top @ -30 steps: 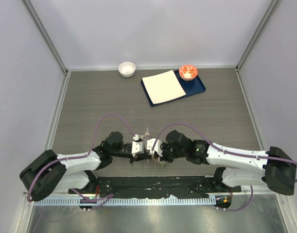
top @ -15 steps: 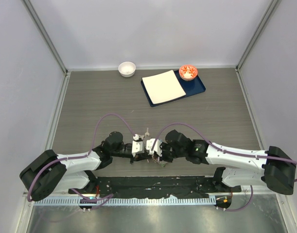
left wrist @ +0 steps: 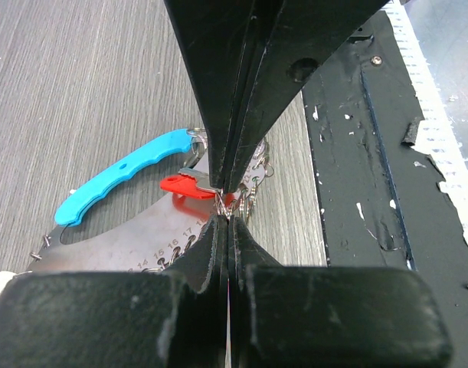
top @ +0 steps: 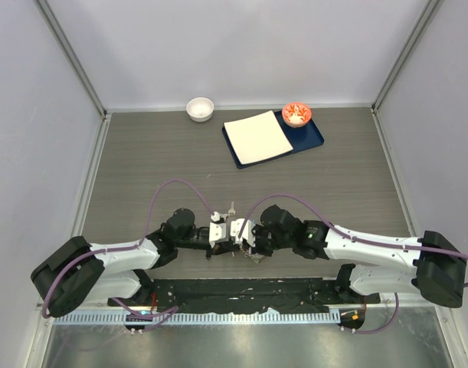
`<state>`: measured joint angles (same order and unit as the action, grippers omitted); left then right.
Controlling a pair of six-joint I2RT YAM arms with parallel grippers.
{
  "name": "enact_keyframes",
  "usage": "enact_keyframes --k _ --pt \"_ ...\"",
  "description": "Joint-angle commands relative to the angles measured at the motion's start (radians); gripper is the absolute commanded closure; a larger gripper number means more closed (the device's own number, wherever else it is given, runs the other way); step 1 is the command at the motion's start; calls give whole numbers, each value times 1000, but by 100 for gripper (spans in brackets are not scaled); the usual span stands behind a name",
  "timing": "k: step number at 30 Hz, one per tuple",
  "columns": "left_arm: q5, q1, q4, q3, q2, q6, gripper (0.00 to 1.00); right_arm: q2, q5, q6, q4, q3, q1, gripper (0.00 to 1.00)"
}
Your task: Put the keys on the keyring
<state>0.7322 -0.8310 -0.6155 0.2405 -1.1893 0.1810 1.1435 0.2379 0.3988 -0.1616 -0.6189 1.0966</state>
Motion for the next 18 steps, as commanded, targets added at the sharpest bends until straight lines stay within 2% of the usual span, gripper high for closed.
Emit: enact_keyframes --k 1,3,6,7,10,18 --pt "-22 -13 -23 42 8 9 100 4 17 3 80 -73 3 99" --pt "-33 -13 -24 37 19 9 100 7 3 -14 80 -77 5 99" --pt "-60 -13 -47 13 43 11 100 -7 -23 -47 63 -77 5 89" --pt "-65 -13 -58 7 49 9 100 -13 -41 -55 50 -76 3 82" --pt "-88 -13 -79 -7 59 9 100 -57 -72 -92 25 -64 3 75" --pt "-99 -14 -121 -23 62 3 100 -119 -118 -149 30 8 -1 73"
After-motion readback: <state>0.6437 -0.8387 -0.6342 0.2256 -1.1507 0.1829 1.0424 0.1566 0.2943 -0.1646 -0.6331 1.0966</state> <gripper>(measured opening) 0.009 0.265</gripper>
